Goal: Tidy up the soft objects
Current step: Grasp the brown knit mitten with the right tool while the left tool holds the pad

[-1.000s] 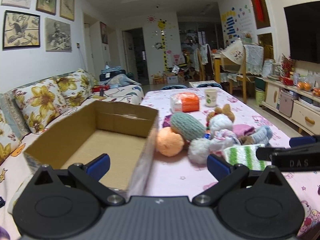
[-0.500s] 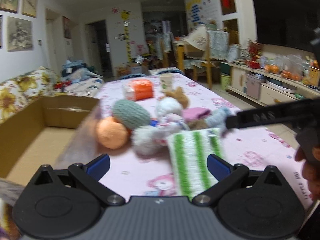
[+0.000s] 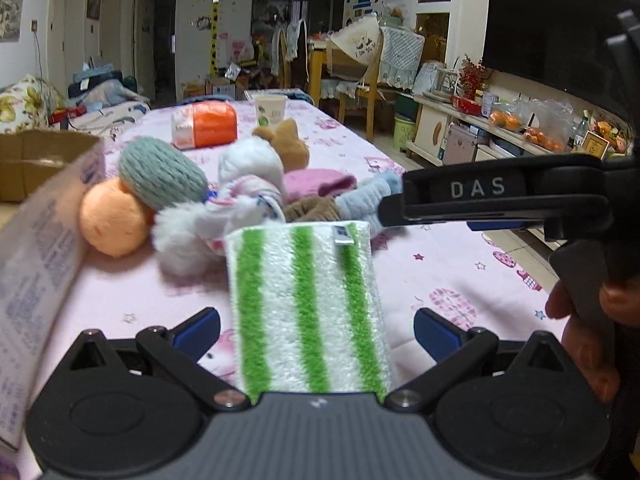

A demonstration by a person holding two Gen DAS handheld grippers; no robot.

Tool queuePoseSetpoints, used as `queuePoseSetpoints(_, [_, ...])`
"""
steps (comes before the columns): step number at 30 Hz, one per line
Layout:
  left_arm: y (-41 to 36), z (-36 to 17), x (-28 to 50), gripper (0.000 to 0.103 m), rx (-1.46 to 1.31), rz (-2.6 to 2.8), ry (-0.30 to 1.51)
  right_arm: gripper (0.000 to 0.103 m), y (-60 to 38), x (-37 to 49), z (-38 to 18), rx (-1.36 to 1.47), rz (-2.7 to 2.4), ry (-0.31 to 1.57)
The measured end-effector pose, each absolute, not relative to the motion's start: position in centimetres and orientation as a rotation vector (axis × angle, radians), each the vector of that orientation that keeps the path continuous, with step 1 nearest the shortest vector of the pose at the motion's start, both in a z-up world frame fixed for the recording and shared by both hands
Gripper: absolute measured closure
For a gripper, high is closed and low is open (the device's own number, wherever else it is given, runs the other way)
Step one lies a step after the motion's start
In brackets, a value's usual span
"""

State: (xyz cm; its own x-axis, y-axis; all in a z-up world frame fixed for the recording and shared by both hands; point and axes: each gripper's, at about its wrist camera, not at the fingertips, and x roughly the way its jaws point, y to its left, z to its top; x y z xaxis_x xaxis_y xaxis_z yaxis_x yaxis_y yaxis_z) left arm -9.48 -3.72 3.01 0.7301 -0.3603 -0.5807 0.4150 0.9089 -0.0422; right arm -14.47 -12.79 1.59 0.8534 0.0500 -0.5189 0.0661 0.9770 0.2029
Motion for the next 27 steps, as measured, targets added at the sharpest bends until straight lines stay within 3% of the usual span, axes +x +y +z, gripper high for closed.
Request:
queuePoseSetpoints(7, [-4.8,1.6,-7.8,0.002,0.133,-0.403,0.654,0.000,-12.0,-14.1,1.8,0.232,0.009,0.575])
queuePoseSetpoints(9, [-4.9,1.3,-7.4,0.013,0.159,-0.391,0.661,0.000,-12.3,-13.6,1.7,0.232,0.017,0.583])
queuePoseSetpoints(15, [-3.9,1.6,-7.3,0.021,0.186,-0.390,0.670,0.000,-12.2,-11.8,1.7,0.226,0.069,0.597])
queuePoseSetpoints(27, [-0.2,2.6,-6.3,0.022,0.185,-0.360,0.688,0.000,-10.8,-7.2,0.6,0.343,0.233,0.667])
